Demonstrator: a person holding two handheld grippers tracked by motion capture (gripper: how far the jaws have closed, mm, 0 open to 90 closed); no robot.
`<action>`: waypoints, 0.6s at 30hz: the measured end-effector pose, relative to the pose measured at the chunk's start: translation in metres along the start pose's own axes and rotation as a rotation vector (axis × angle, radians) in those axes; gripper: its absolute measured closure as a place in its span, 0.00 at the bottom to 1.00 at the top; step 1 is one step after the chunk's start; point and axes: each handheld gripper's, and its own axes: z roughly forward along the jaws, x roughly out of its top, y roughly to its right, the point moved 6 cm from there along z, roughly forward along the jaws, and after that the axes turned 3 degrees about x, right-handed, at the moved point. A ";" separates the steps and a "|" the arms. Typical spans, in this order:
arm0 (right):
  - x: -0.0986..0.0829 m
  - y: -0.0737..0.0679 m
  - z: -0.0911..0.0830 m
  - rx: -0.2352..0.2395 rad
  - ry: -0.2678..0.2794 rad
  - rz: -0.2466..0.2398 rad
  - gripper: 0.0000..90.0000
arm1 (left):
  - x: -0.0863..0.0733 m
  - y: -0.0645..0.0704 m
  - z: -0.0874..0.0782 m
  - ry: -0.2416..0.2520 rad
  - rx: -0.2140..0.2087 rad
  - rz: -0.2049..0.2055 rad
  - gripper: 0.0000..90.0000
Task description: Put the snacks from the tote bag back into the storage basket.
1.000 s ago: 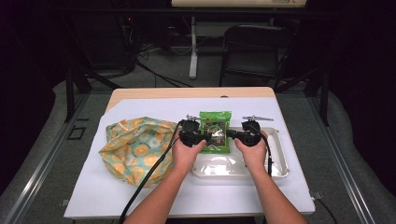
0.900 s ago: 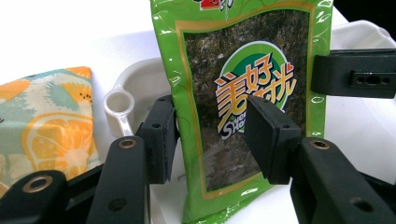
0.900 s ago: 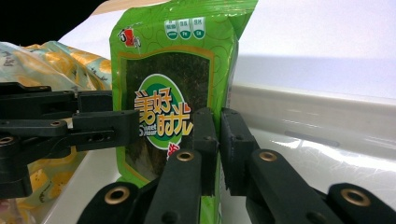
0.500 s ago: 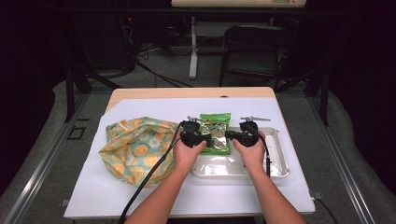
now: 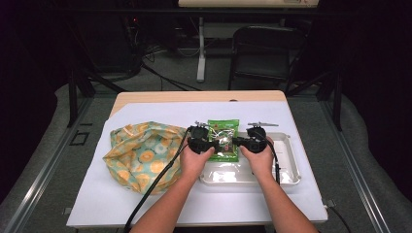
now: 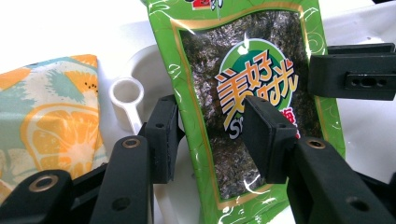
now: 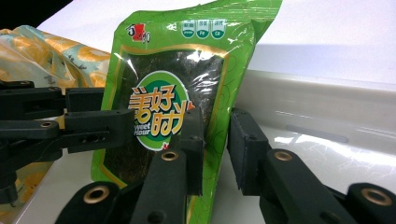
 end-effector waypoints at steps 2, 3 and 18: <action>0.000 0.000 0.001 -0.004 -0.004 -0.003 0.84 | 0.000 0.000 0.000 -0.001 0.002 0.003 0.63; -0.001 0.000 0.002 -0.005 -0.004 -0.006 0.84 | 0.000 0.000 0.000 -0.001 0.004 0.007 0.63; -0.001 0.002 0.004 -0.006 -0.006 0.002 0.83 | 0.001 0.001 -0.004 0.004 0.002 0.012 0.63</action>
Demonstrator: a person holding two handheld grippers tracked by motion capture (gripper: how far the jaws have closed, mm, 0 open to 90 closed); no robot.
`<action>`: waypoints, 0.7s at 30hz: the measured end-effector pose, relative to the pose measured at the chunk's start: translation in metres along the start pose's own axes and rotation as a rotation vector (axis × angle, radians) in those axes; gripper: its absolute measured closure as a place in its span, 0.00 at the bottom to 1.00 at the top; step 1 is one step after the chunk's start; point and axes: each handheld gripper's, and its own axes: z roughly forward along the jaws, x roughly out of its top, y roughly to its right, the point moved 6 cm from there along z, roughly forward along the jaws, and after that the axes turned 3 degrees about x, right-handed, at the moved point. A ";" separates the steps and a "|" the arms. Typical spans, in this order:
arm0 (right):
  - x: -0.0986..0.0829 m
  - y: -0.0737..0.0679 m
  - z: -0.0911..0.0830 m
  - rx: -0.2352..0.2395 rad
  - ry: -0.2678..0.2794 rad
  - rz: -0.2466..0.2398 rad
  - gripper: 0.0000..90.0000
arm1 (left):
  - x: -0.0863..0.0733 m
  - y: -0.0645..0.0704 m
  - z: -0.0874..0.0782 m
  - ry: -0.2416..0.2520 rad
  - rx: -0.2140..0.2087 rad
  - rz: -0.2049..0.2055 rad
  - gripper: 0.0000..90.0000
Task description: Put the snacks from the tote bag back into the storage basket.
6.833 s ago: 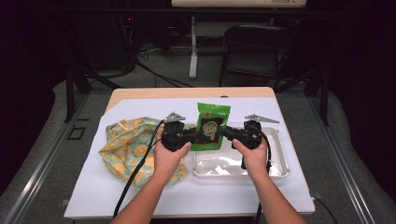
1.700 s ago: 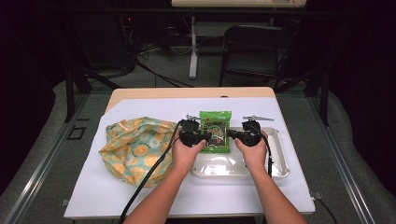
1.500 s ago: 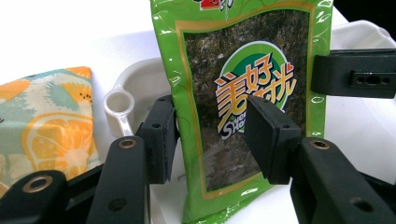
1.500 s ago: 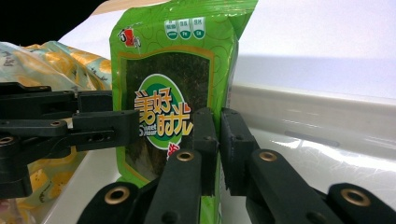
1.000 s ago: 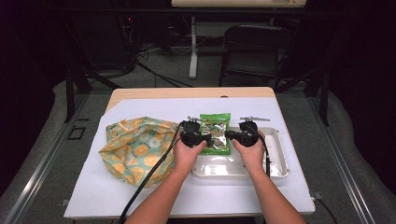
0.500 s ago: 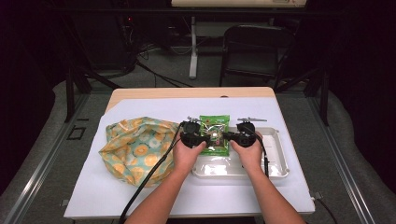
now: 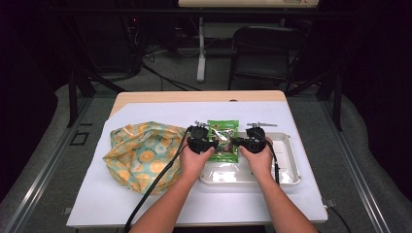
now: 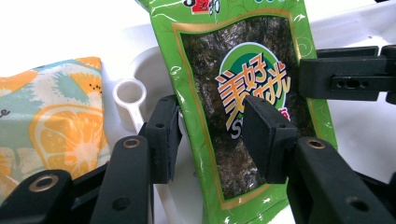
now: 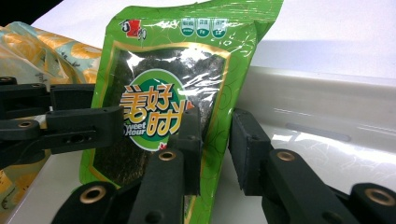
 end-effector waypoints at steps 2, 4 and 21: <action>0.000 0.000 0.000 0.003 0.000 0.001 0.82 | 0.000 0.000 -0.001 0.003 -0.001 0.001 0.62; 0.000 0.000 0.000 0.007 -0.002 0.007 0.81 | 0.000 -0.001 -0.002 0.002 0.003 -0.001 0.62; 0.000 0.000 0.000 0.011 0.002 0.017 0.77 | 0.010 0.001 -0.022 0.061 -0.028 -0.010 0.62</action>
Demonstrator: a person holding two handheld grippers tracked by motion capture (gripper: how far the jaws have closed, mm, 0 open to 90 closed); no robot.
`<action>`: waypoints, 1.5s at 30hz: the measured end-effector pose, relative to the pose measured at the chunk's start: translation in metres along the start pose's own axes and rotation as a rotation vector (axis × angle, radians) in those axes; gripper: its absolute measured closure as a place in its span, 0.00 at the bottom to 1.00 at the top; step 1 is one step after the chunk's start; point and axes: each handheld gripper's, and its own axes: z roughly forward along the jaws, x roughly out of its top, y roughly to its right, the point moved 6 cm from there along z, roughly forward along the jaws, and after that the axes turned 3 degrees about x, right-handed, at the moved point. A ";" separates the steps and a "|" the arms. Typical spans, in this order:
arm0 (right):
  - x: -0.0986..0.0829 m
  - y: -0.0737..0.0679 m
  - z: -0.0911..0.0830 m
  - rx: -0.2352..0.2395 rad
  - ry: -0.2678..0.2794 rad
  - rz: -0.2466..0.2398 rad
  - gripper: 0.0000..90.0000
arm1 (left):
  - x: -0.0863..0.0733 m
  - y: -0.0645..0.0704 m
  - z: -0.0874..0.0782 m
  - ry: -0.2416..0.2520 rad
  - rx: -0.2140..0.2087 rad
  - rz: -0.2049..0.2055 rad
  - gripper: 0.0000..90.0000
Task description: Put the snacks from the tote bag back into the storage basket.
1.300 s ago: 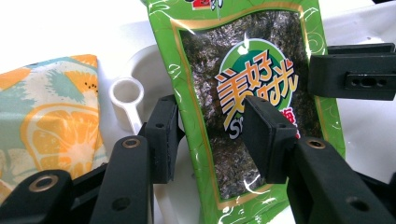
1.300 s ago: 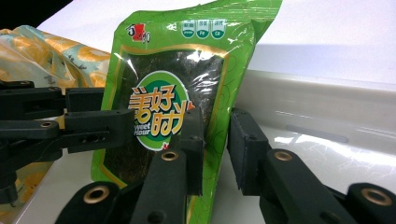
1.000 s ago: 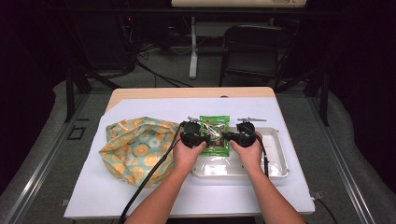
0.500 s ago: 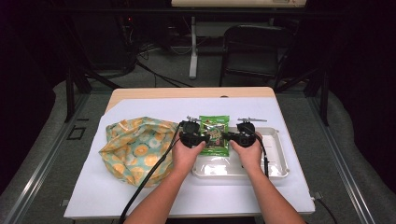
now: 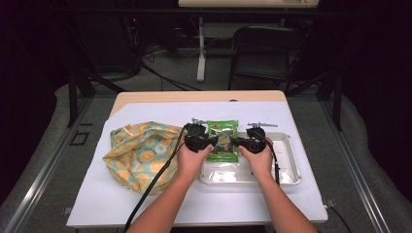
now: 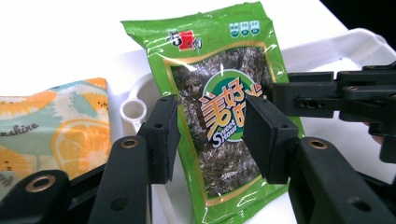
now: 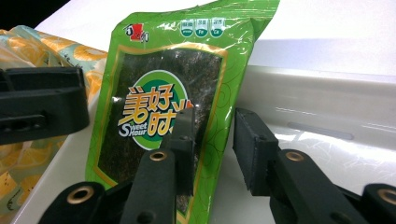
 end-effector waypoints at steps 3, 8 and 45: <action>0.001 0.000 0.000 0.006 0.006 0.003 0.77 | 0.001 -0.001 -0.003 0.006 0.002 0.000 0.62; 0.001 -0.001 0.000 0.011 0.006 -0.001 0.76 | 0.004 -0.001 -0.008 0.021 -0.006 -0.006 0.61; 0.005 -0.040 -0.035 0.043 0.042 -0.170 0.58 | -0.008 -0.044 -0.090 0.106 0.007 0.062 0.59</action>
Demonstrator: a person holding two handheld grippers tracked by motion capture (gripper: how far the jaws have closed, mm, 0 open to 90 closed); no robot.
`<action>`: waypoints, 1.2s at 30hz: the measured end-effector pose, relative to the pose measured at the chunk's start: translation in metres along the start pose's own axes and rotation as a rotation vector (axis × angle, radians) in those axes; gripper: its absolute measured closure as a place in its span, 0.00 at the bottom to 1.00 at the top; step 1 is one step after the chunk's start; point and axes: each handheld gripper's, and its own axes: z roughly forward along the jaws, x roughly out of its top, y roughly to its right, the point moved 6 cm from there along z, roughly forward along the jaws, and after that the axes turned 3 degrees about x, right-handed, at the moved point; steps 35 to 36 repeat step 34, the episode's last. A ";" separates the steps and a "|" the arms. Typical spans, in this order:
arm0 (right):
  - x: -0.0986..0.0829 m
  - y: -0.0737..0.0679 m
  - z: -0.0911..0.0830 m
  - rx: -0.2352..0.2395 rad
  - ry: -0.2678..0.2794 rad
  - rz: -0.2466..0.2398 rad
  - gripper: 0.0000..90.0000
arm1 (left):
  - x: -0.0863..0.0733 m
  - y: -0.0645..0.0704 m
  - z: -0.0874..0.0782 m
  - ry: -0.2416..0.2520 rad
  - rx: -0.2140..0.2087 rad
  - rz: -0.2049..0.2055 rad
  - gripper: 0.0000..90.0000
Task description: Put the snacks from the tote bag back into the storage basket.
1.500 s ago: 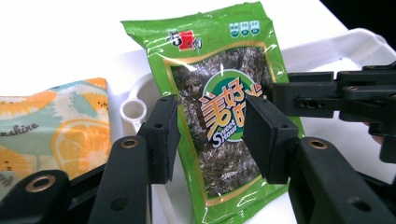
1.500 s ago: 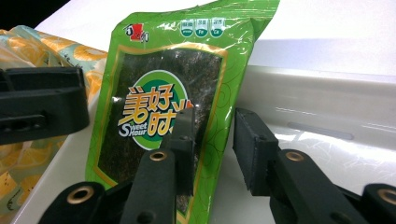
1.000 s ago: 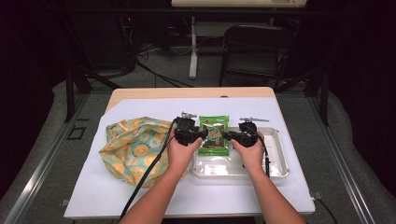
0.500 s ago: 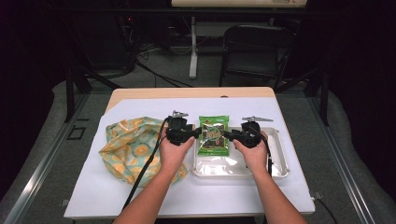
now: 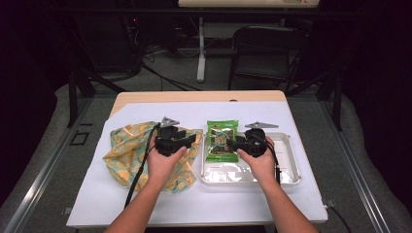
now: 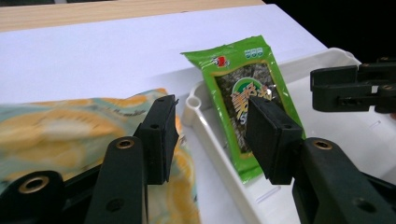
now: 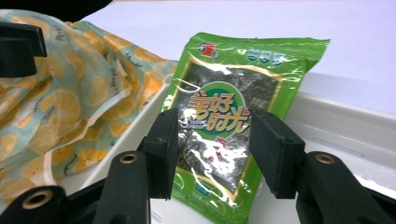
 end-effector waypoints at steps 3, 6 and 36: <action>-0.001 -0.004 0.000 0.007 -0.005 -0.012 0.58 | -0.005 -0.007 -0.009 0.010 0.005 0.001 0.58; -0.002 -0.008 0.000 0.010 -0.014 -0.025 0.58 | -0.009 -0.015 -0.017 0.017 0.019 0.001 0.56; -0.015 -0.029 0.010 0.032 -0.056 -0.113 0.54 | -0.064 -0.073 -0.059 0.020 0.071 -0.032 0.52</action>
